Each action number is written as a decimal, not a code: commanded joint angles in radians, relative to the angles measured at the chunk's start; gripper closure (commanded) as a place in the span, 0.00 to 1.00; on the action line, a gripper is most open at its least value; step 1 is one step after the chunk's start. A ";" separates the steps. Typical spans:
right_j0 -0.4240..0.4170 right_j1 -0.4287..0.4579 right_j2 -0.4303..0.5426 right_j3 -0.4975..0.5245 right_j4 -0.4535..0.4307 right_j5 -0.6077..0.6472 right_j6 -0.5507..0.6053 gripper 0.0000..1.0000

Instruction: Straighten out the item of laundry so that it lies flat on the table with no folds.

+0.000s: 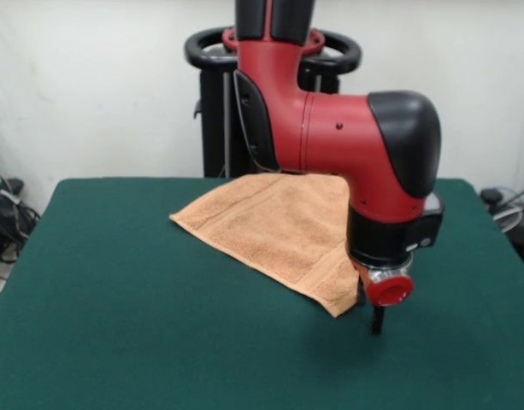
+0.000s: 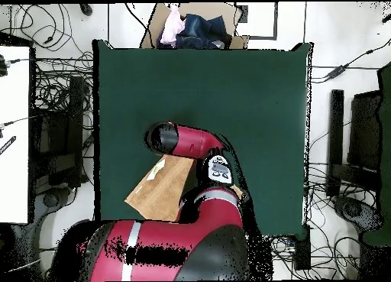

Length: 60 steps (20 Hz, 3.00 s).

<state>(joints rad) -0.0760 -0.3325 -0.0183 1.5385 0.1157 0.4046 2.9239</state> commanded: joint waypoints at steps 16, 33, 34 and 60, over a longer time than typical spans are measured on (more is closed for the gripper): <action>-0.112 -0.029 0.049 0.199 0.000 -0.042 0.031 0.00; -0.043 0.091 0.071 0.200 0.030 -0.254 0.110 0.00; -0.045 0.091 0.073 0.200 0.027 -0.259 0.106 0.00; -0.120 0.063 0.084 -0.015 0.108 0.157 0.041 1.00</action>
<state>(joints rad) -0.1938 -0.3669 0.0049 1.6811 0.1611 0.3508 2.9239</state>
